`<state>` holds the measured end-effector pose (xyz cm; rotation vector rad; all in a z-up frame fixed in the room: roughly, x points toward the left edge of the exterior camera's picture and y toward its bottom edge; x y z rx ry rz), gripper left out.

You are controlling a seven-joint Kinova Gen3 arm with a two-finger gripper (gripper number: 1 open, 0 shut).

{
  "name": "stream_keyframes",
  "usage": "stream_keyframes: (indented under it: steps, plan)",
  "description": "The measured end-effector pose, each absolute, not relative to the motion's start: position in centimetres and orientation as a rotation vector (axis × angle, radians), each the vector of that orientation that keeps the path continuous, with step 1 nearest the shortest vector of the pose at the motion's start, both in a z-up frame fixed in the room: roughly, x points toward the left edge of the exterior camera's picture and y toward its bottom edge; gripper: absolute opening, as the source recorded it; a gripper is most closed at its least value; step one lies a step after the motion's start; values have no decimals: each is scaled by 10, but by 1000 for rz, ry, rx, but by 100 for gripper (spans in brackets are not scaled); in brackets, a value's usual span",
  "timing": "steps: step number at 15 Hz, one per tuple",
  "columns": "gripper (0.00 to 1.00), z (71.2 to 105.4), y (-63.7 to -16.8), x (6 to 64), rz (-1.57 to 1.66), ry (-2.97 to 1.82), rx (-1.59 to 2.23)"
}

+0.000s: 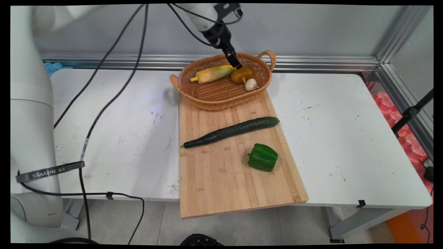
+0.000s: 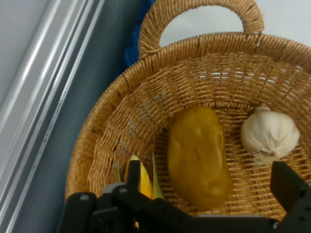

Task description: Pick up the potato from the vegetable basket, then place the picked object on the cutting board

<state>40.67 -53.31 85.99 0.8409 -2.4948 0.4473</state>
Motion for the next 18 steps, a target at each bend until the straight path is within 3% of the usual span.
stream_keyframes:
  steps: [8, 14, 15, 18]
  plan:
    - [100, 809, -572, 385, 398, -2581, 763]
    - [100, 793, -585, 379, 373, -2613, 726]
    - [0, 791, -586, 378, 370, -2619, 719]
    - [0, 790, -588, 378, 363, -2632, 696]
